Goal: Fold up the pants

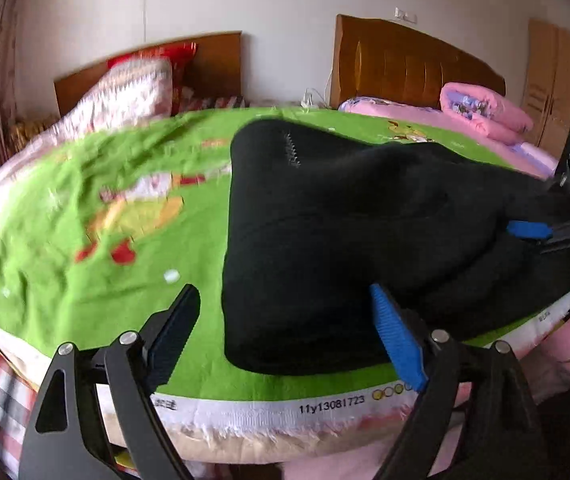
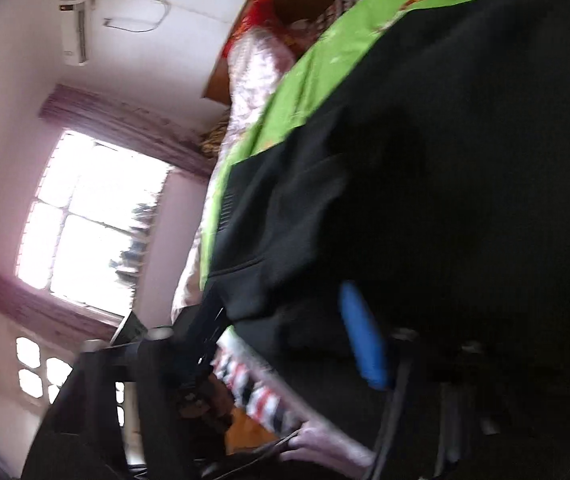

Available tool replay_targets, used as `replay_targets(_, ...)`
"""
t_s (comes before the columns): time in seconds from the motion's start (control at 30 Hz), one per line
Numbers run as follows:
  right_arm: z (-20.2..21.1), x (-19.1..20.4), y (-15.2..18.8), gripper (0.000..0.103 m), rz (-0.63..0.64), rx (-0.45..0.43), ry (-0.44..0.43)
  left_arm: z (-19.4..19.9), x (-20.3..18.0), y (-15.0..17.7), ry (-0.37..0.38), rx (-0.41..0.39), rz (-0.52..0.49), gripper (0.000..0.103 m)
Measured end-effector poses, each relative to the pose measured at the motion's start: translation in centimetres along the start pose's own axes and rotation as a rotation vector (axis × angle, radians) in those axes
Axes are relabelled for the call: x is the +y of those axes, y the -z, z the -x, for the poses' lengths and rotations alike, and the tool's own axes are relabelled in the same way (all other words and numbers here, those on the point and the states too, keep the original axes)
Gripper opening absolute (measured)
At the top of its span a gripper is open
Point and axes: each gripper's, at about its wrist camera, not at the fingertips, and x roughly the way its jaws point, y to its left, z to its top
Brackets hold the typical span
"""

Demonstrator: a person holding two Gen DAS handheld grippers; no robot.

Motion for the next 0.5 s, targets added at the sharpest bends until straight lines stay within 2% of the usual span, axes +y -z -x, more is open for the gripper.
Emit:
replay_targets(0.07, -0.2, 0.7, -0.4, 0.050, 0.026, -0.003, 0.032, 0.3, 0.5, -0.1, 0.022, 0.006, 0.037, 0.086)
replay_targets(0.17, -1.3, 1.7, -1.2, 0.050, 0.054, 0.005, 0.055, 1.9, -0.6, -0.7, -0.022, -0.041, -0.034, 0.086)
replay_targets(0.27, -3.0, 2.0, -1.7, 0.049, 0.068, 0.013, 0.089, 1.8, -1.5, -0.9, -0.027, -0.029, -0.086, 0.086)
replay_targets(0.3, -3.4, 1.7, -1.9, 0.044, 0.074, 0.007, 0.105, 1.1, -1.5, -0.8, -0.028, -0.008, -0.091, 0.086)
replay_targets(0.33, -3.5, 1.7, -1.7, 0.024, 0.084, 0.000, 0.114, 0.5, -1.2, -0.7, -0.022, 0.002, -0.083, 0.084)
replay_targets(0.37, -3.5, 1.9, -1.5, 0.011, 0.094, -0.006, 0.103, 0.5, -1.1, -0.8, -0.008, 0.000, -0.073, 0.079)
replay_targets(0.4, -2.9, 2.4, -1.2, 0.011, 0.119, -0.026, 0.090, 0.7, -0.8, -0.9, 0.034, -0.008, -0.052, 0.065)
replay_targets(0.43, -2.5, 3.2, -1.0, 0.010, 0.158, -0.042, 0.097, 1.2, -0.6, -1.0, 0.033, -0.026, -0.040, 0.057)
replay_targets(0.5, -1.6, 5.6, -0.3, 0.010, 0.232, -0.068, 0.087, 2.4, -0.7, -1.4, 0.041, -0.061, -0.050, 0.048)
